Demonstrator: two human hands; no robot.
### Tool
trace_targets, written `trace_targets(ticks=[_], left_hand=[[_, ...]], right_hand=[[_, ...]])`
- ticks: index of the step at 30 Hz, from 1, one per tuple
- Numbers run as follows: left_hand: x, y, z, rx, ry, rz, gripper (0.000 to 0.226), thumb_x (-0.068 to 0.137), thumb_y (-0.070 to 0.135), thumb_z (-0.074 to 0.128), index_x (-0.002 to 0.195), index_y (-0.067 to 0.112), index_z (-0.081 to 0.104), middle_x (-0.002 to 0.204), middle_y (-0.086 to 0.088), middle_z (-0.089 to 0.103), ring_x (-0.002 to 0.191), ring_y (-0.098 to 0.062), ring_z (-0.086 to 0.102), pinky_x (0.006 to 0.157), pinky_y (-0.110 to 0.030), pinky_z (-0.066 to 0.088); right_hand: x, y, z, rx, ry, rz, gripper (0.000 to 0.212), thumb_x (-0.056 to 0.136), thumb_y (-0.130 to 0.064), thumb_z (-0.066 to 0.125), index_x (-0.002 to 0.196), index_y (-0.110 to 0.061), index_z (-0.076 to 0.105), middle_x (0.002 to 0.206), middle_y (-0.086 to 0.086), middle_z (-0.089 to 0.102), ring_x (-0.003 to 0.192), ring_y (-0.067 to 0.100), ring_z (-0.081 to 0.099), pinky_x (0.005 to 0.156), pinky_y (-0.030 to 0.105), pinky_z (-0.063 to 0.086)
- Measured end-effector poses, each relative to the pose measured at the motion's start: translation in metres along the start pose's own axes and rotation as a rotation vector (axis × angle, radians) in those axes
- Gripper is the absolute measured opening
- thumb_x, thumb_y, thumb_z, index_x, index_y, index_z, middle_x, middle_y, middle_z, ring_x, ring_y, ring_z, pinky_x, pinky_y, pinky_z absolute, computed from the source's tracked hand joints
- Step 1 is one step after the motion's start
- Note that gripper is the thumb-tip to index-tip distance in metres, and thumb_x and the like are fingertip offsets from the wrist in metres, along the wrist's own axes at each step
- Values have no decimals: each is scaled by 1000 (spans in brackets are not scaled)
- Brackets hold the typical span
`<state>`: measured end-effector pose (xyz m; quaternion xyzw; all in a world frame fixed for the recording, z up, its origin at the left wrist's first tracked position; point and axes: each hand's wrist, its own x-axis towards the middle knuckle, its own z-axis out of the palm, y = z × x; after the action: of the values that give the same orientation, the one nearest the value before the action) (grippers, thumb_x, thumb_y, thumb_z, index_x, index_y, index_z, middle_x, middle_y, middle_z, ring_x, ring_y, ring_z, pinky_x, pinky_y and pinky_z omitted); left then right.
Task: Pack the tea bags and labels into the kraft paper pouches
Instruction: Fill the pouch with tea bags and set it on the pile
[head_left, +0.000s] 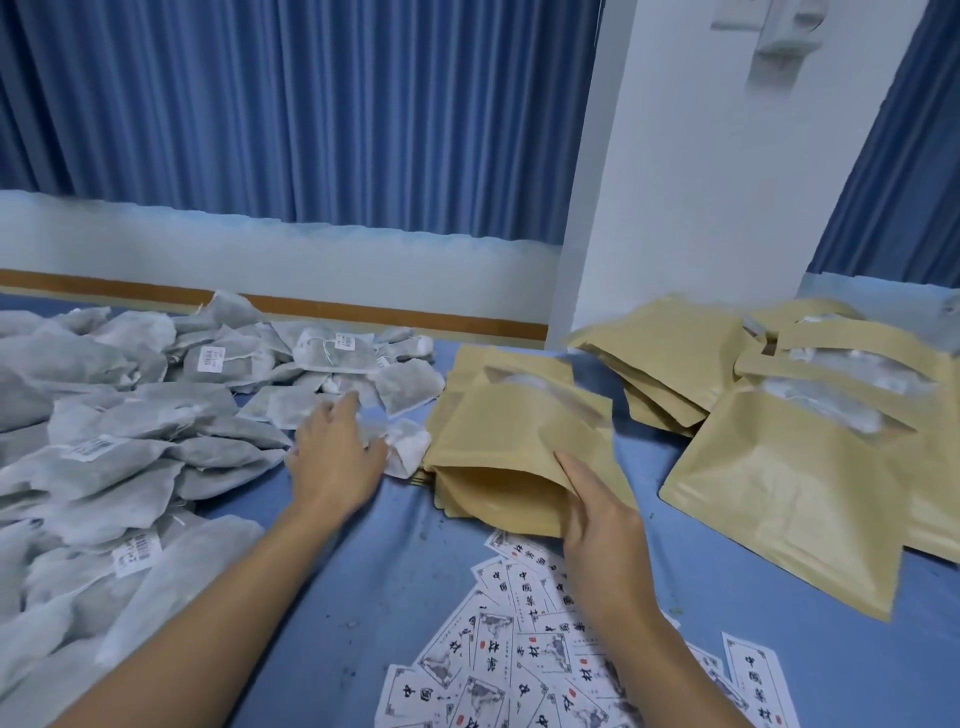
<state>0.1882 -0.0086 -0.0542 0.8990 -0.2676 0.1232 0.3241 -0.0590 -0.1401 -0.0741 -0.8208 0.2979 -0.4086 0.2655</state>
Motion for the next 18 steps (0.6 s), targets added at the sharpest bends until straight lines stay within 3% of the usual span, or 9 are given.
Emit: trace_targets(ticks=[2, 4, 7, 9, 12, 14, 16, 18], left_hand=[[1, -22, 14, 260, -146, -47, 50, 95, 48, 48, 136, 19, 45, 135, -11, 54, 126, -34, 48, 104, -48, 38], [1, -27, 20, 290, -121, -33, 46, 95, 49, 49, 131, 20, 49, 128, -10, 60, 120, -33, 53, 97, -45, 40], [-2, -21, 22, 77, -8, -29, 34, 91, 29, 58, 123, 20, 59, 116, -12, 66, 108, -36, 59, 82, -41, 47], [-9, -13, 19, -160, 102, -70, 21, 93, 28, 59, 110, 17, 63, 103, -9, 68, 98, -33, 62, 73, -38, 45], [-24, 9, 10, -441, 314, -6, 21, 92, 24, 64, 112, 19, 65, 104, -1, 63, 92, -17, 57, 74, -30, 40], [-36, 27, 3, -565, 420, 142, 30, 86, 18, 69, 115, 19, 64, 106, 0, 58, 93, -12, 53, 77, -20, 39], [-52, 39, 1, -588, 434, 417, 39, 78, 15, 68, 116, 18, 63, 105, -3, 54, 91, -14, 54, 79, -14, 40], [-69, 45, 5, -504, 416, 757, 41, 78, 16, 67, 118, 17, 62, 102, -5, 52, 85, -20, 55, 76, -20, 45]], right_hand=[[1, 1, 0, -6, 0, 5, 55, 99, -1, 47, 136, -40, 57, 110, -20, 65, 86, -4, 56, 73, 0, 38], [2, 1, 1, -19, 0, 17, 55, 99, -1, 48, 136, -41, 57, 113, -20, 65, 88, -2, 57, 74, -1, 37], [2, 3, 4, -15, 5, 26, 54, 99, -4, 50, 136, -42, 57, 112, -17, 67, 85, -1, 56, 75, 4, 39], [3, 2, 4, -19, 11, 22, 54, 99, -3, 50, 136, -42, 57, 106, -17, 66, 79, -4, 55, 73, 4, 38], [3, 0, 3, -4, 13, 30, 55, 99, 0, 50, 136, -39, 58, 100, -17, 64, 83, -12, 55, 71, -2, 37], [2, 2, 4, 9, 7, 54, 55, 99, 0, 49, 136, -40, 58, 97, -17, 63, 82, -13, 55, 70, -1, 38], [2, 0, 4, 10, -1, 65, 55, 98, 0, 49, 136, -39, 59, 90, -17, 60, 75, -12, 54, 67, 0, 39], [3, -1, 3, 48, -5, 75, 58, 97, -1, 47, 134, -43, 59, 86, -16, 61, 72, -6, 56, 67, 6, 41]])
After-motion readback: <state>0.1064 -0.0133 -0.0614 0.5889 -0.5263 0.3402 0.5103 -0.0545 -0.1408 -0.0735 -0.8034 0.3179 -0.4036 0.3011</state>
